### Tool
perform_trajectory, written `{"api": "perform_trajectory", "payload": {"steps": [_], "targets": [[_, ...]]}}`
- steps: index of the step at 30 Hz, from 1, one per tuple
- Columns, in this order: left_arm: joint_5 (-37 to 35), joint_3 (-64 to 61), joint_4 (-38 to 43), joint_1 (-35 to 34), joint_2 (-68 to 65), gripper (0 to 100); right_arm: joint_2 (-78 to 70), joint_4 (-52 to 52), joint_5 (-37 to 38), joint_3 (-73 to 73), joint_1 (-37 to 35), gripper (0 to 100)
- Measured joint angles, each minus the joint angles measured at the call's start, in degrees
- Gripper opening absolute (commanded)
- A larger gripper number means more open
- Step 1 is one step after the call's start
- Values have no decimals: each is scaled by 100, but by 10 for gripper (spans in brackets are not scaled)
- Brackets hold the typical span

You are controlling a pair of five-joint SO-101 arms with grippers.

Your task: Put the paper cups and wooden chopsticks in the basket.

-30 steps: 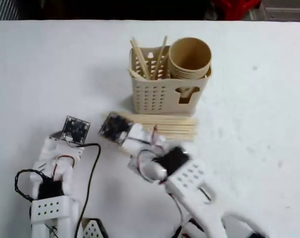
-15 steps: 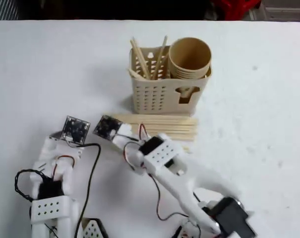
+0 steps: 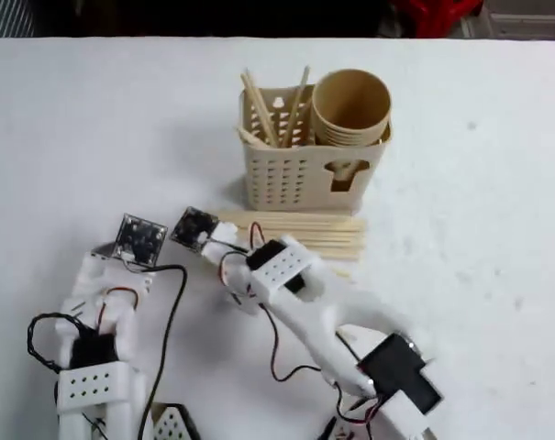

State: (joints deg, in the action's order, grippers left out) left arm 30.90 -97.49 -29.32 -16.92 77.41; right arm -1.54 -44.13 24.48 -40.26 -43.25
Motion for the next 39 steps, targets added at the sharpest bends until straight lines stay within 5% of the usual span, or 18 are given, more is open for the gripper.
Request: {"api": "perform_trajectory", "payload": {"steps": [12, 27, 33, 39], "targets": [[0, 0, 0, 0, 0, 94, 589, -633, -70, 26, 114, 17], [0, 0, 0, 0, 0, 94, 5714, -1600, -686, 26, 1002, 16], [0, 0, 0, 0, 0, 94, 6998, -782, -695, 721, 1011, 16], [0, 0, 0, 0, 0, 94, 6119, 1248, -721, 1178, 1011, 17]]}}
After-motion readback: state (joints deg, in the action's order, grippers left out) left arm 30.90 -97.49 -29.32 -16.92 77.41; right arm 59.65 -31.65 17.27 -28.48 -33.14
